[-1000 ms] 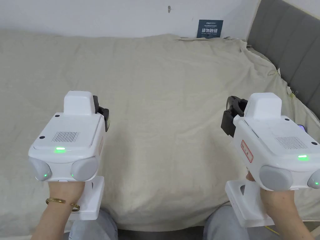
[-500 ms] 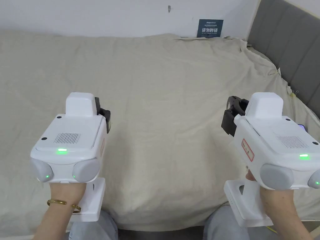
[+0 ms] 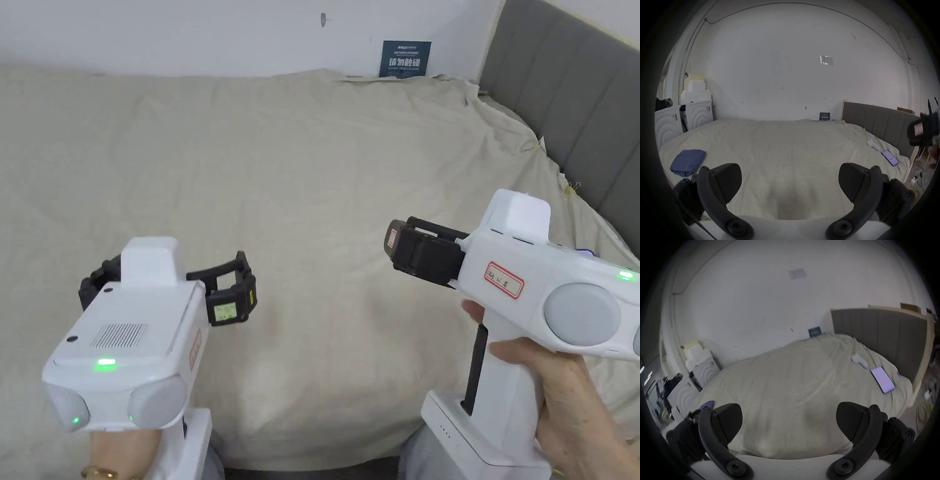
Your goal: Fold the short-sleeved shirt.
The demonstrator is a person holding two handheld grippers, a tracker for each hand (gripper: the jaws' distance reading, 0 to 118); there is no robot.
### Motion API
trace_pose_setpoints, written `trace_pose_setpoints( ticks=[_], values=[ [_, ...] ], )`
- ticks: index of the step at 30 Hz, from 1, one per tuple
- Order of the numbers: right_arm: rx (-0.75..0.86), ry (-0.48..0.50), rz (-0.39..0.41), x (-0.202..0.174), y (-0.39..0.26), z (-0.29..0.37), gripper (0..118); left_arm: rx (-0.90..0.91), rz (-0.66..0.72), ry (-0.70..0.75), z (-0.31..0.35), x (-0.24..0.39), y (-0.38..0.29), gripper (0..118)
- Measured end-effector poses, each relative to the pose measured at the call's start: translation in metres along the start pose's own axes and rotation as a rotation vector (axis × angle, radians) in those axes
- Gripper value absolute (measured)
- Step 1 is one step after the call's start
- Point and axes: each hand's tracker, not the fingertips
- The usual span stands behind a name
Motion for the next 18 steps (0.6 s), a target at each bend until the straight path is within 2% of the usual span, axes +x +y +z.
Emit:
trace_pose_setpoints(
  ticks=[2, 6, 8, 11, 14, 18],
  values=[
    [-0.057, -0.084, -0.013, -0.007, 0.004, 0.003, 114, -0.055, 0.002, 0.032, -0.004, 0.0, -0.016, 118],
    [-0.096, -0.23, 0.051, -0.021, 0.007, 0.007, 114, -0.16, 0.002, 0.09, -0.015, -0.005, -0.052, 118],
    [-0.158, -0.288, 0.107, -0.022, 0.012, 0.001, 114, -0.232, -0.009, 0.138, -0.021, -0.01, -0.072, 118],
    [-0.18, -0.281, 0.202, -0.027, 0.011, -0.003, 114, -0.284, -0.017, 0.181, -0.024, -0.012, -0.098, 118],
    [-0.177, -0.324, 0.204, -0.031, 0.007, -0.009, 114, -0.306, -0.017, 0.175, -0.022, -0.014, -0.113, 118],
    [-0.203, -0.284, 0.156, -0.048, -0.004, -0.002, 114, -0.304, 0.02, 0.179, -0.028, -0.019, -0.107, 118]
  ],
)
